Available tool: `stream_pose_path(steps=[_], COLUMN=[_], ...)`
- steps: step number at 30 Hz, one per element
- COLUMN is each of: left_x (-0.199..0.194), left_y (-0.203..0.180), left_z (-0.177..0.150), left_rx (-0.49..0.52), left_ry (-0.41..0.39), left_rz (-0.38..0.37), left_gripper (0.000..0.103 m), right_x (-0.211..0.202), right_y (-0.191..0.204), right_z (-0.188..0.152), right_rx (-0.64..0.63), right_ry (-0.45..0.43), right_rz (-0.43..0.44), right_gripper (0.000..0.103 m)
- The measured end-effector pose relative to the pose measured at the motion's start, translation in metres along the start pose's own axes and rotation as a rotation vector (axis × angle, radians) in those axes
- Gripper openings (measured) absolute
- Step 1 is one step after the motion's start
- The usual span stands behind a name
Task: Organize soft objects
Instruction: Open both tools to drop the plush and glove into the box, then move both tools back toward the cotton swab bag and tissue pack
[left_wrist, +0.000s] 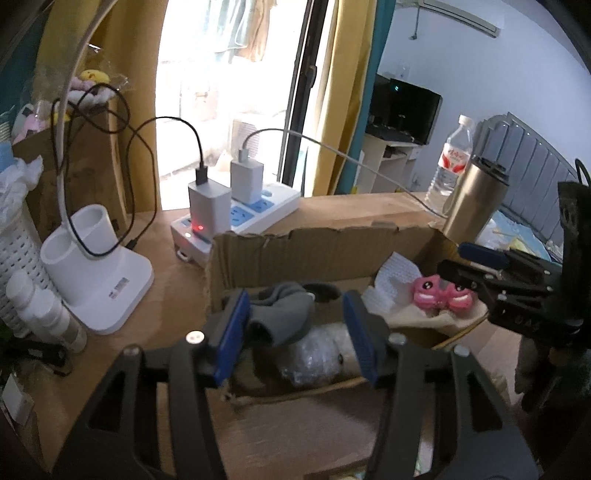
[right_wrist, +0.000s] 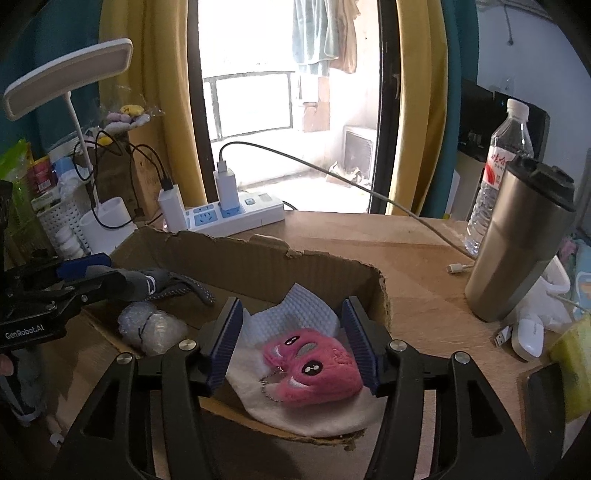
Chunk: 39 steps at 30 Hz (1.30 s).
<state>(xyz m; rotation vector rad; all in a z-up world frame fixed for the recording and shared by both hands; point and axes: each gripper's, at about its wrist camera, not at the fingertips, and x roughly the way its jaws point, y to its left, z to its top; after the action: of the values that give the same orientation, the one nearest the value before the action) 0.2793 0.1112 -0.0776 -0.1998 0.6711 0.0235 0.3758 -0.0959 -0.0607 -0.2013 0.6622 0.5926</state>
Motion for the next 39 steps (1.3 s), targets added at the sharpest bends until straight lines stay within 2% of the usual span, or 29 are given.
stream_pose_path(steps=[32,34,36,39], left_x=[-0.078,-0.082,-0.086,-0.093], left_y=[-0.028,-0.03,-0.032,-0.033], left_z=[-0.016,-0.018,-0.02,-0.022], left_rx=[0.037,0.04,0.038,0.034], left_ry=[-0.087,-0.092,-0.099,-0.111], left_rz=[-0.028,-0.029,-0.031,-0.035], left_gripper=[0.056,0.059,0.069,0.071], right_x=[-0.08,-0.084,-0.089,-0.096], right_y=[0.019,0.02,0.022,0.026], right_z=[-0.014,-0.015,-0.017,-0.02], right_rx=[-0.008,-0.008,-0.009,-0.012], right_ry=[-0.085,-0.088,-0.091,-0.094], right_rz=[-0.02,-0.02,-0.018,-0.016], right_gripper=[0.06,0.06,0.06,0.06])
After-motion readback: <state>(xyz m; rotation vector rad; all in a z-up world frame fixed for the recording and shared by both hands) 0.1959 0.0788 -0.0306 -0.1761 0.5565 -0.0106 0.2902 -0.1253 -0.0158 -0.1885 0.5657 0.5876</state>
